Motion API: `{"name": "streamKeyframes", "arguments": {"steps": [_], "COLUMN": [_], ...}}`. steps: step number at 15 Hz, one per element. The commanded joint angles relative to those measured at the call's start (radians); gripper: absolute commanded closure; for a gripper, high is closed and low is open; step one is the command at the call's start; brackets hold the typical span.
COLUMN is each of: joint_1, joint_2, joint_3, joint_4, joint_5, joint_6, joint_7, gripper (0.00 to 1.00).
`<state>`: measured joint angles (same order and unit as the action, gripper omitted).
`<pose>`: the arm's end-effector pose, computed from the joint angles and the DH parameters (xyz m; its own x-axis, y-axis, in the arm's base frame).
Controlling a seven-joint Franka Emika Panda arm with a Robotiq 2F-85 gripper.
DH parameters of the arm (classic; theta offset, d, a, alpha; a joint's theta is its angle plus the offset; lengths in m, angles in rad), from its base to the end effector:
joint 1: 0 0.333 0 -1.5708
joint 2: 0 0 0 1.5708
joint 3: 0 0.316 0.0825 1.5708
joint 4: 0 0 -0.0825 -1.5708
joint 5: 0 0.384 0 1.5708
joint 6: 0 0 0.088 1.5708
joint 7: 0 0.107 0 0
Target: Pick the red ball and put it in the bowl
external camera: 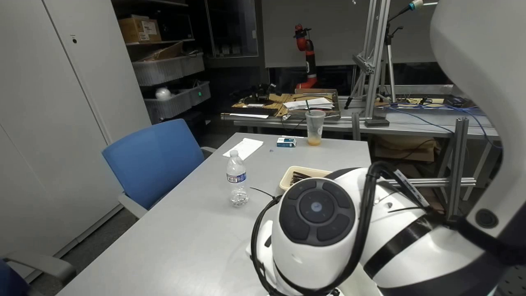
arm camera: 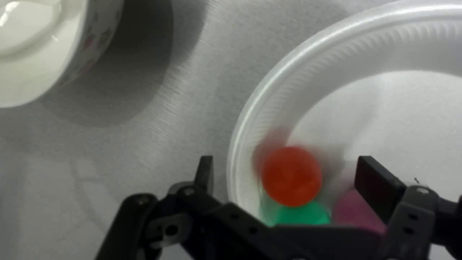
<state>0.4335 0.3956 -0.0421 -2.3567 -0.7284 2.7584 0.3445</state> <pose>0.4510 0.2148 0.1581 0.7451 0.6669 0.0020 0.6397 -0.7155 0.2807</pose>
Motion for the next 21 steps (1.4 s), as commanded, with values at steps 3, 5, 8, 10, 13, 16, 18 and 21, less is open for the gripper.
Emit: {"name": "streamKeyframes", "arguments": {"steps": [3,5,8,10,13,16,18,21], "joint_1": [0.007,0.010,0.018,0.017,0.017,0.015,0.014,0.009], "joint_2": [0.026,0.039,0.054,0.062,0.071,0.080,0.084,0.074], "joint_3": [-0.004,-0.004,-0.010,-0.013,-0.014,-0.011,-0.010,-0.001], "joint_4": [0.021,0.028,0.043,0.055,0.061,0.066,0.068,0.063], "joint_5": [-0.032,-0.042,-0.064,-0.082,-0.105,-0.111,-0.118,-0.108], "joint_6": [0.022,0.028,0.030,0.031,0.036,0.042,0.047,0.041], "joint_7": [-0.009,-0.012,-0.011,-0.008,0.002,0.003,0.004,-0.008], "gripper": [0.00,0.00,0.00,0.09,0.44,0.67,0.81,0.81]}}
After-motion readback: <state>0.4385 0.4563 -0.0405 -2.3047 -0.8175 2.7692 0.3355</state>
